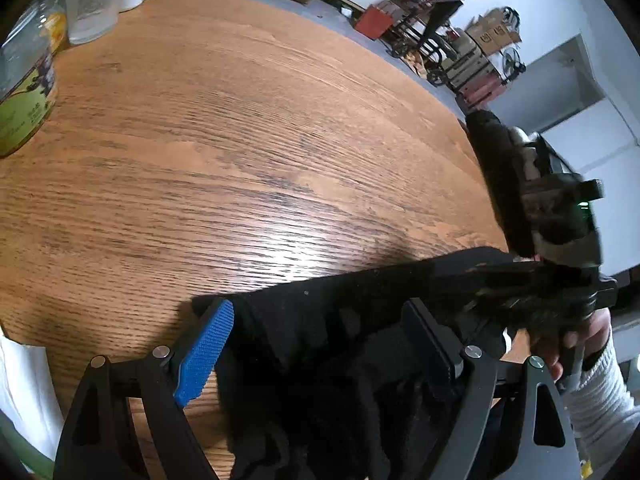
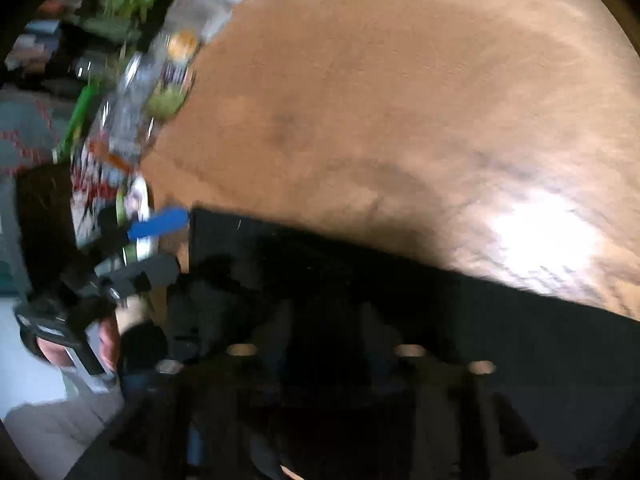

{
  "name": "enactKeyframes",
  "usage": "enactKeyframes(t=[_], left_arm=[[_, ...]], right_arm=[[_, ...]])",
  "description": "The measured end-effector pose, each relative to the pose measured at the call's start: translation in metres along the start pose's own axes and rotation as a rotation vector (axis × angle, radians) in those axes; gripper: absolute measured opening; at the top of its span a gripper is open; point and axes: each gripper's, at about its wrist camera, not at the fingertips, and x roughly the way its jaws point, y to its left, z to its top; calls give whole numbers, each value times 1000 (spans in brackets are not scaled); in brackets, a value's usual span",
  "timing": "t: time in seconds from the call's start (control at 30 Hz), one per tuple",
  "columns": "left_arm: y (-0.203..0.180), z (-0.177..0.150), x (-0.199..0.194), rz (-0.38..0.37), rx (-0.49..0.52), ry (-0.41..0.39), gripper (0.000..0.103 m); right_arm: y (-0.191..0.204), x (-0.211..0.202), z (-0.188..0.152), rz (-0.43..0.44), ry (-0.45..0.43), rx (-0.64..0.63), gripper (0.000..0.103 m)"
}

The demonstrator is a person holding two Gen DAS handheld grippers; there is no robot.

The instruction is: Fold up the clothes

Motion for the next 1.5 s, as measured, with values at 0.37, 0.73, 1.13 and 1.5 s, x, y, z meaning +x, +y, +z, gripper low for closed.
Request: enactKeyframes(t=[0.37, 0.73, 1.13, 1.5], left_arm=[[-5, -1, 6, 55, 18, -7, 86], [-12, -19, -6, 101, 26, -19, 86], [-100, -69, 46, 294, 374, 156, 88], [-112, -38, 4, 102, 144, -40, 88]], right_arm=[[39, -42, -42, 2, -133, -124, 42], [54, 6, -39, -87, -47, -210, 41], [-92, -119, -172, -88, -341, 204, 76], [-229, -177, -260, -256, -353, 538, 86]])
